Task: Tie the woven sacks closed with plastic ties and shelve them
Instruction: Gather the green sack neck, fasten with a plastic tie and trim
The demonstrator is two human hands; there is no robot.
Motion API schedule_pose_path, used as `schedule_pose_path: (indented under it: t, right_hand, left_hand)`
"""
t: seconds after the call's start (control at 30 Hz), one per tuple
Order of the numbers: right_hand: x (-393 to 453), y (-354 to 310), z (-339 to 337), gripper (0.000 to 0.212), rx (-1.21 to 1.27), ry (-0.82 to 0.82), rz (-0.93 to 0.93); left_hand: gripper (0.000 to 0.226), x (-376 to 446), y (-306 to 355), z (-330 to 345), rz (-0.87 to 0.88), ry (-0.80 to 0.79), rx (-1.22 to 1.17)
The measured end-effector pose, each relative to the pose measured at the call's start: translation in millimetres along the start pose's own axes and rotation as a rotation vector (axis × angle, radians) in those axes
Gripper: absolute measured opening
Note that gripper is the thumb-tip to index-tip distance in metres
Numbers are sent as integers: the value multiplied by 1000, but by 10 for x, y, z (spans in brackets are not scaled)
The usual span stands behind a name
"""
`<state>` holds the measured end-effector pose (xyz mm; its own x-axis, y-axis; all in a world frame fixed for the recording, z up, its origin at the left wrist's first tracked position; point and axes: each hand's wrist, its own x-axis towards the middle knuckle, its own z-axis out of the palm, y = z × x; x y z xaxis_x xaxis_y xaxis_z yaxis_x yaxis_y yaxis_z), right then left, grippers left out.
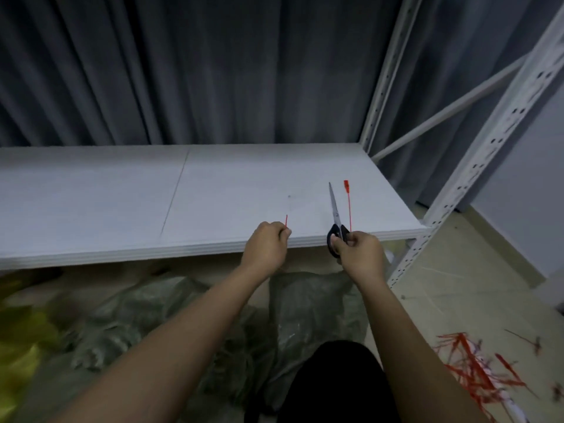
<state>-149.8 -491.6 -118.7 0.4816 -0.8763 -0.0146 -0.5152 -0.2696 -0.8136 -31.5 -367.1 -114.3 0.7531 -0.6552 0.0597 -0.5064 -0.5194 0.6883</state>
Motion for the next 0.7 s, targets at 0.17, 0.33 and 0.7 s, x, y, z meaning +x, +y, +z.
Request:
schedule_pose_path:
  t: [0.17,0.33,0.7]
  right_hand:
    - [994,335,-92,28,-242,80,45]
    - [1670,601,-34,25,-452,53,40]
    - [2133,772,186,28,-724,56,-125]
  left_hand:
    - [30,832,178,543,-51,-56,-37]
    - [31,1424,206,1084,-41,-86,17]
    - [16,2079,295,1576,-42,-26,-15]
